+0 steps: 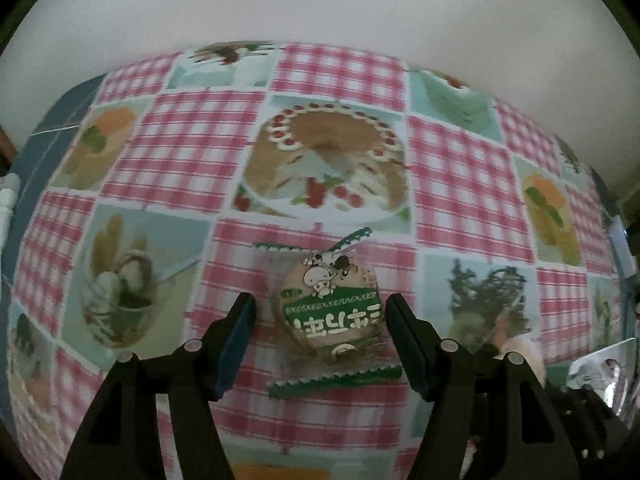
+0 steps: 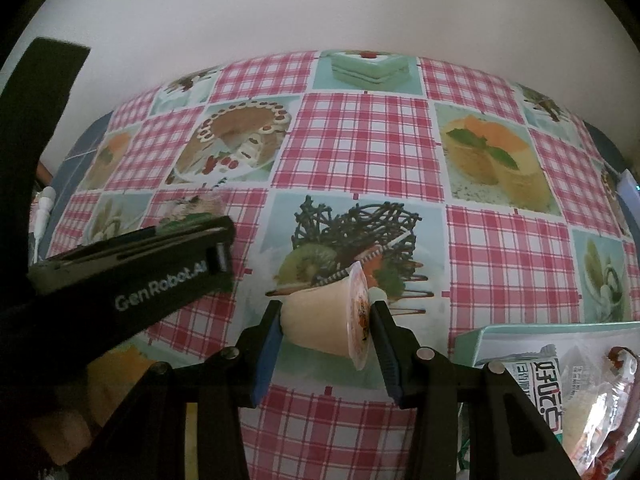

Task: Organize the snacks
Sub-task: 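Lift both items, carry them over the tray and open both tools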

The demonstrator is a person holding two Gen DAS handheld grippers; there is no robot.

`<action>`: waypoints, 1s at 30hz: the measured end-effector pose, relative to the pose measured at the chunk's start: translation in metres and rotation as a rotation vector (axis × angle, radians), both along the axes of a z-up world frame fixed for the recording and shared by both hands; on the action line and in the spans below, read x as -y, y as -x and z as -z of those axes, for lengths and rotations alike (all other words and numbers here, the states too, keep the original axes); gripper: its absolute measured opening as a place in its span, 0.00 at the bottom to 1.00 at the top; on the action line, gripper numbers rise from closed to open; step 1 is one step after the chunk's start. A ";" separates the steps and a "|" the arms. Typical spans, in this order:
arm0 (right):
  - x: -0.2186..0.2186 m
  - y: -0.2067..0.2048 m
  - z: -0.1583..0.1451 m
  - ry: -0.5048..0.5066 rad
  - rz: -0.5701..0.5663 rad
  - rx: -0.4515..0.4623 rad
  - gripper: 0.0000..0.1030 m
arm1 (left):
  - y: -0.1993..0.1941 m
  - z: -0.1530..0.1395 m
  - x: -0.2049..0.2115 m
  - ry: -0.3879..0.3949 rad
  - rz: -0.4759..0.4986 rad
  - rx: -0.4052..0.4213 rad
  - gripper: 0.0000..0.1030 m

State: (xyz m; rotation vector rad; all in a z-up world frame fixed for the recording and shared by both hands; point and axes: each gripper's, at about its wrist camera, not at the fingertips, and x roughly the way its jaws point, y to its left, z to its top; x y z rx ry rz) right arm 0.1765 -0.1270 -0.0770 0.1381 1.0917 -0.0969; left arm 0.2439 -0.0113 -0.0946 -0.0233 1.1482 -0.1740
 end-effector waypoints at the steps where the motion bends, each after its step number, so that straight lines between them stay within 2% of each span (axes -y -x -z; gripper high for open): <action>1: 0.000 0.000 0.000 0.001 0.001 0.000 0.46 | 0.000 0.000 -0.003 -0.004 -0.007 0.003 0.62; 4: -0.001 0.000 0.000 0.008 0.000 0.000 0.46 | 0.000 -0.002 -0.015 0.012 -0.035 0.003 0.51; 15: -0.001 0.001 -0.006 -0.010 -0.003 0.002 0.45 | -0.001 -0.010 -0.037 0.087 -0.068 0.000 0.50; 22: 0.003 0.019 -0.040 -0.022 0.015 0.035 0.45 | 0.015 -0.049 -0.042 0.100 -0.074 0.038 0.50; 27: 0.011 0.045 -0.070 -0.029 0.042 0.059 0.45 | 0.044 -0.089 -0.036 0.157 -0.071 0.074 0.50; 30: 0.020 0.064 -0.085 -0.014 0.054 0.074 0.45 | 0.060 -0.107 -0.019 0.133 -0.024 0.109 0.50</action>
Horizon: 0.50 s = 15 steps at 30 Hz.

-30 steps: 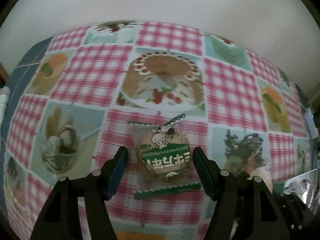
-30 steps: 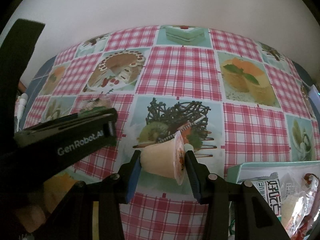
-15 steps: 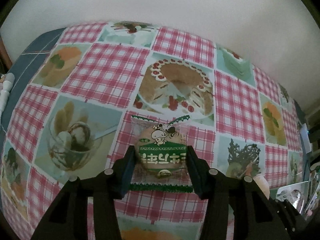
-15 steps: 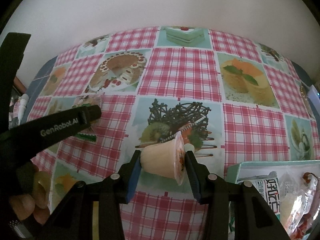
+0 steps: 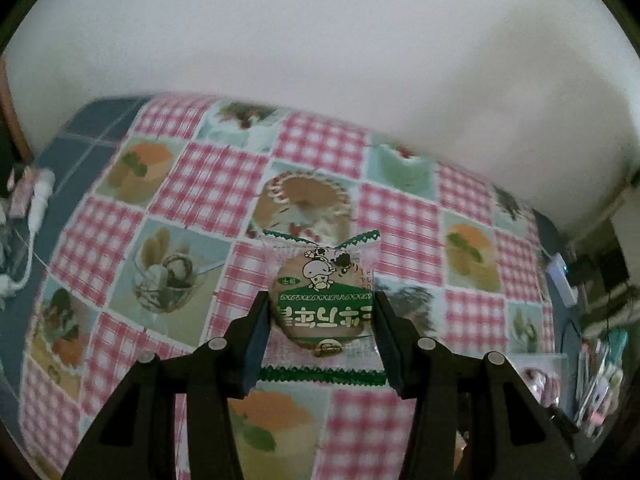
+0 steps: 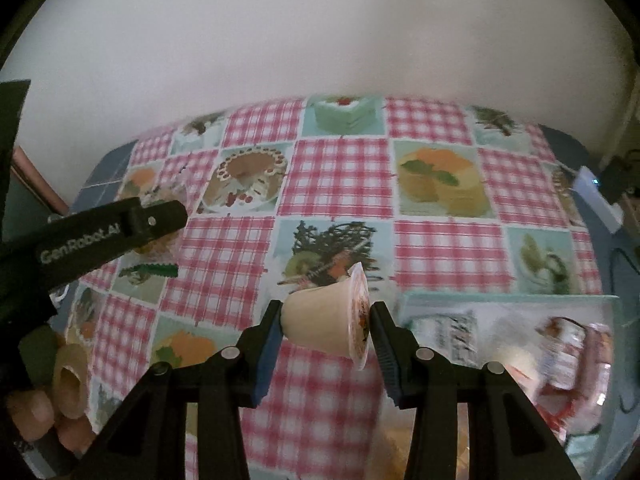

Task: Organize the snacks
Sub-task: 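Lift both items, carry them over the tray and open both tools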

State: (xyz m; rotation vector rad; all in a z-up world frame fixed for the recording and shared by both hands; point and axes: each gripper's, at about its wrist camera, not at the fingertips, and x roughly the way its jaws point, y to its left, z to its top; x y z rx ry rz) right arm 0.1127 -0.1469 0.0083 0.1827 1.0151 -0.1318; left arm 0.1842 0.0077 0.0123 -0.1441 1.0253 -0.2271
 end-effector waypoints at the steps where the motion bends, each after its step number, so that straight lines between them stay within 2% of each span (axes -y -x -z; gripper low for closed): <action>1: 0.005 0.008 -0.004 0.004 0.010 0.005 0.45 | 0.008 -0.007 0.006 -0.007 0.016 0.012 0.50; 5: 0.038 0.047 -0.012 0.023 0.090 0.009 0.45 | 0.035 -0.027 0.030 0.007 0.082 0.038 0.50; 8: 0.066 0.072 -0.013 0.016 0.162 -0.008 0.45 | 0.058 -0.034 0.050 0.050 0.141 0.036 0.50; 11: 0.096 0.097 -0.014 -0.003 0.229 -0.010 0.45 | 0.083 -0.033 0.081 0.070 0.240 0.020 0.50; 15: 0.127 0.121 -0.007 -0.009 0.312 -0.031 0.45 | 0.105 -0.023 0.124 0.041 0.352 -0.007 0.50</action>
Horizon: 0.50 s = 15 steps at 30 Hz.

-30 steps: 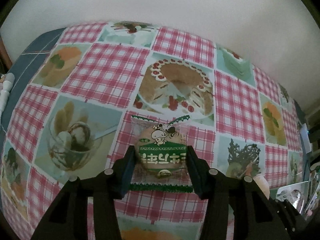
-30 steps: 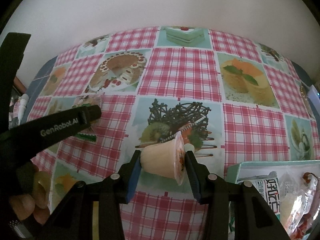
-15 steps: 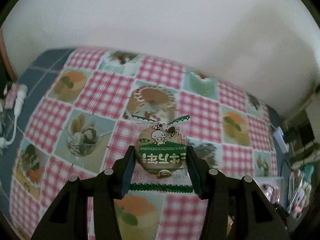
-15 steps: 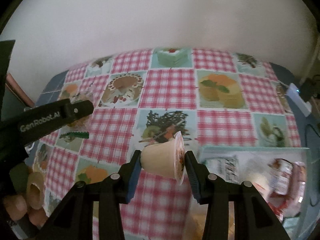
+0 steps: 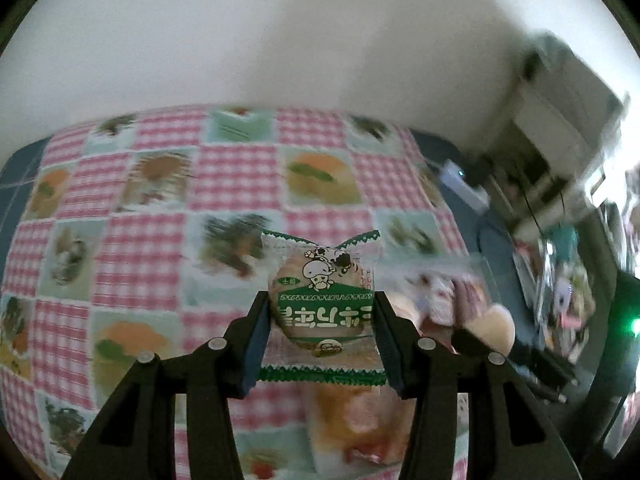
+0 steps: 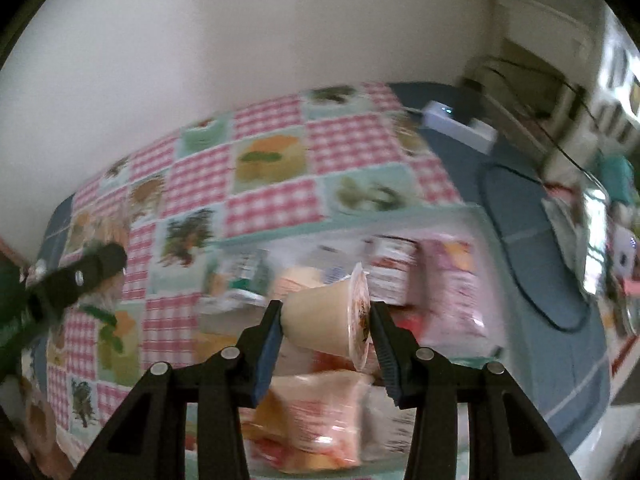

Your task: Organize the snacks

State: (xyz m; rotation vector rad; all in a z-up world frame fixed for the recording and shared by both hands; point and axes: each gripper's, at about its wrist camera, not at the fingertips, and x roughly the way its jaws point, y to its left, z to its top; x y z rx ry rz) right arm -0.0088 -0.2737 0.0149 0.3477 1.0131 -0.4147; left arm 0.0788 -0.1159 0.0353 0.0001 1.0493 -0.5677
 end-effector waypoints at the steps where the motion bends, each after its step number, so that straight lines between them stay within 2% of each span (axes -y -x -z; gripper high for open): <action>1: 0.004 0.004 0.002 -0.004 0.010 -0.005 0.45 | 0.006 0.003 0.013 -0.014 0.033 -0.008 0.50; 5: 0.019 0.014 0.011 -0.023 0.030 -0.028 0.46 | 0.025 0.010 0.046 -0.021 0.120 -0.032 0.50; 7: 0.027 0.019 0.017 -0.037 0.048 -0.040 0.46 | 0.032 0.015 0.056 -0.018 0.137 -0.051 0.53; 8: 0.028 0.020 0.020 -0.040 0.054 -0.047 0.46 | 0.033 0.017 0.057 -0.015 0.137 -0.059 0.62; 10: 0.034 0.024 0.027 -0.065 0.067 -0.063 0.46 | 0.034 0.020 0.057 -0.016 0.133 -0.072 0.70; 14: 0.039 0.030 0.028 -0.088 0.080 -0.050 0.47 | 0.036 0.021 0.044 -0.021 0.096 -0.062 0.72; 15: 0.038 0.033 0.027 -0.100 0.077 -0.035 0.52 | 0.036 0.022 0.039 -0.017 0.084 -0.060 0.75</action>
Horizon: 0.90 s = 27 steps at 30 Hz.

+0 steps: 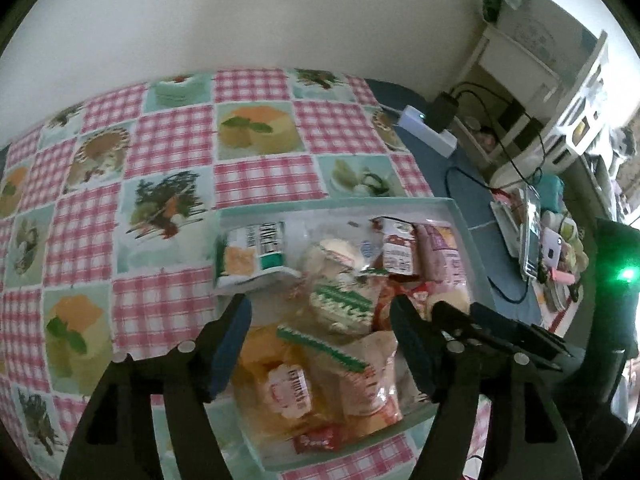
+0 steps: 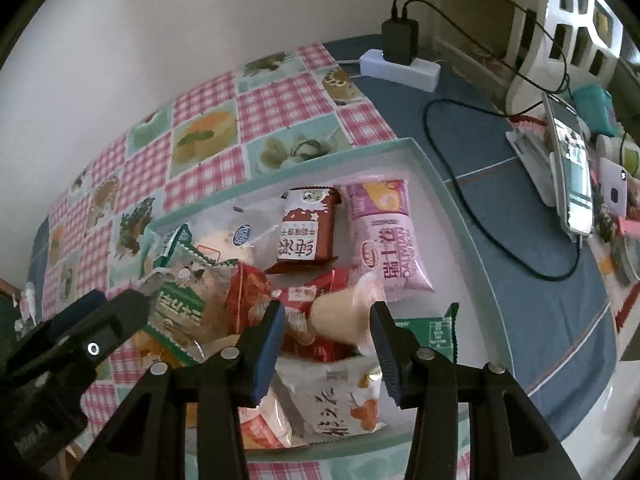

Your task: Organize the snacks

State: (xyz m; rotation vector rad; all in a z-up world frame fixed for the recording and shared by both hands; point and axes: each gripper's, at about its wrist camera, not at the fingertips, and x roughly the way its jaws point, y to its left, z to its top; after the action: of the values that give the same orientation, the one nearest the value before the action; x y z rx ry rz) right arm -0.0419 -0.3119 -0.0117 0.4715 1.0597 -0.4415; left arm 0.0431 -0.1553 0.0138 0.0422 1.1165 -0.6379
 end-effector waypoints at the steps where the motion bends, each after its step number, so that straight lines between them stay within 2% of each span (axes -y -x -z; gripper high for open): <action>1: -0.001 0.002 -0.001 -0.005 0.000 0.007 0.58 | 0.000 0.000 -0.007 0.007 -0.017 0.001 0.81; 2: -0.003 0.004 -0.002 -0.006 0.001 0.014 0.67 | 0.001 0.001 -0.013 0.014 -0.032 0.002 0.86; 6: -0.013 0.015 -0.005 0.000 -0.007 0.034 0.72 | 0.008 0.000 -0.042 0.013 -0.102 0.044 0.92; 8: -0.018 0.019 -0.007 0.009 -0.017 0.047 0.76 | 0.014 -0.001 -0.053 -0.024 -0.137 0.091 0.98; 10: -0.027 0.024 -0.010 0.021 -0.032 0.068 0.84 | 0.020 -0.004 -0.062 -0.082 -0.170 0.136 0.98; 12: -0.038 0.031 -0.015 0.038 -0.047 0.091 1.00 | 0.029 -0.006 -0.070 -0.099 -0.168 0.162 0.98; 19: -0.062 0.053 -0.024 0.091 -0.072 0.135 1.00 | 0.054 -0.018 -0.096 -0.079 -0.214 0.218 0.98; 27: -0.068 0.067 -0.039 0.114 -0.059 0.209 1.00 | 0.074 -0.025 -0.113 -0.148 -0.290 0.273 0.98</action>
State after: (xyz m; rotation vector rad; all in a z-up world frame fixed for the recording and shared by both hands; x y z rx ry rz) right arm -0.1085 -0.2442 0.0272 0.3756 0.8403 -0.3890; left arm -0.0308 -0.0421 0.0391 0.0896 0.8814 -0.2792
